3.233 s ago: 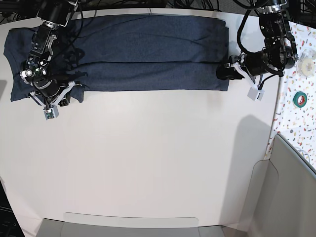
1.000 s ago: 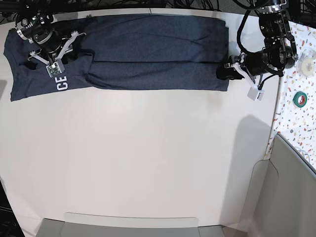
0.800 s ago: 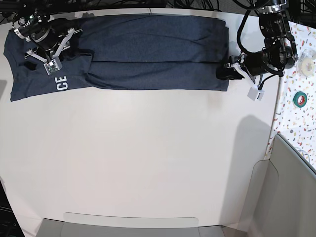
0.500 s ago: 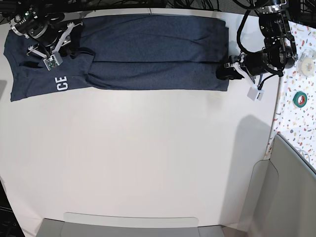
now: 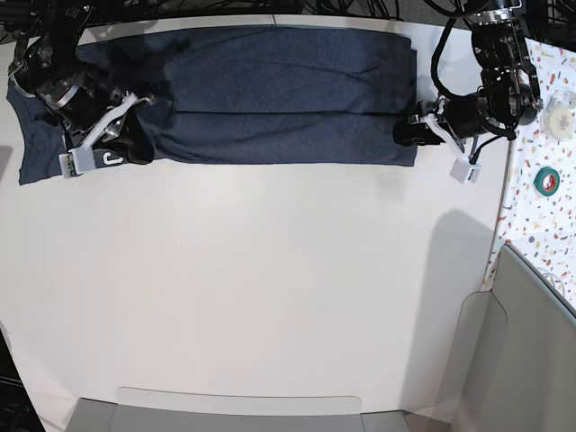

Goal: Layout the t-shirt on the table in an organized manner, then fold the t-shirt properly
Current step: 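Release the fabric and lift the right gripper off the strip, then regrasp the strip's end with the left gripper and right gripper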

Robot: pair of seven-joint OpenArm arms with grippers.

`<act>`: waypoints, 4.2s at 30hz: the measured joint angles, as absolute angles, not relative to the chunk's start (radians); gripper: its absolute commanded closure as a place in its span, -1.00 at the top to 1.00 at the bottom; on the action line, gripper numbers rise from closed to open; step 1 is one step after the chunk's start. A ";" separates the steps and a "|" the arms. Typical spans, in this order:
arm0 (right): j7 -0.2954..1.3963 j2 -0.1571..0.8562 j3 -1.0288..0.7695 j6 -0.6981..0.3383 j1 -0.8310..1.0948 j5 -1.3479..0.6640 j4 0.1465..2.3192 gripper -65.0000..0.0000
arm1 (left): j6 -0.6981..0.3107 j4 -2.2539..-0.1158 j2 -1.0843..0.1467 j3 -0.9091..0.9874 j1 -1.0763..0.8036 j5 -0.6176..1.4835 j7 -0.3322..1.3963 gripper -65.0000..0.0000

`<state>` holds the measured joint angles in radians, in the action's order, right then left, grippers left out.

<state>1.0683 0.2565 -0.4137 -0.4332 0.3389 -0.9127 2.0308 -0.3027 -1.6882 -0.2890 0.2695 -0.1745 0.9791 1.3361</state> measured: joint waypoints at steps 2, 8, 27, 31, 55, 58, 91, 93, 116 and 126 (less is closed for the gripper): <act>1.064 0.248 -0.414 -0.301 0.336 -0.833 2.026 -1.00 | -0.303 -1.688 -0.289 0.273 -0.175 0.979 1.336 -0.44; 1.073 0.274 -0.414 -0.198 0.438 -0.765 2.025 -1.00 | -0.303 -1.688 -0.289 0.273 -0.175 0.979 1.336 -0.44; 1.069 0.282 -0.823 -0.156 0.680 -0.713 2.028 -1.00 | -0.303 -1.688 -0.286 0.270 -0.175 0.980 1.336 -0.44; 1.066 0.259 -0.862 -0.157 0.677 -0.730 2.029 -1.00 | -0.303 -1.689 -0.285 0.274 -0.175 0.980 1.336 -0.44; 1.070 0.110 -0.724 -0.160 0.426 -0.729 2.030 -1.00 | -0.311 -1.684 -0.272 0.558 -0.357 1.164 1.345 -0.20; 1.065 0.110 -0.694 -0.159 0.421 -0.727 2.030 -1.00 | -0.311 -1.618 -0.273 0.553 -0.390 1.242 1.346 -0.20; 1.069 0.062 -0.618 -0.159 0.353 -0.728 2.030 -1.00 | -0.318 -1.497 -0.180 0.508 -0.388 1.377 1.305 0.25; 1.066 0.061 -0.617 -0.160 0.348 -0.728 2.030 -1.00 | -0.318 -1.499 -0.180 0.503 -0.391 1.377 1.274 0.25; 1.070 0.064 -0.617 -0.159 0.304 -0.724 2.029 -1.00 | -0.060 -1.647 -0.174 0.468 -0.393 1.259 1.259 0.25; 1.070 0.062 -0.617 -0.159 0.303 -0.723 2.028 -1.00 | -0.069 -1.647 -0.110 0.476 -0.393 1.259 1.248 0.25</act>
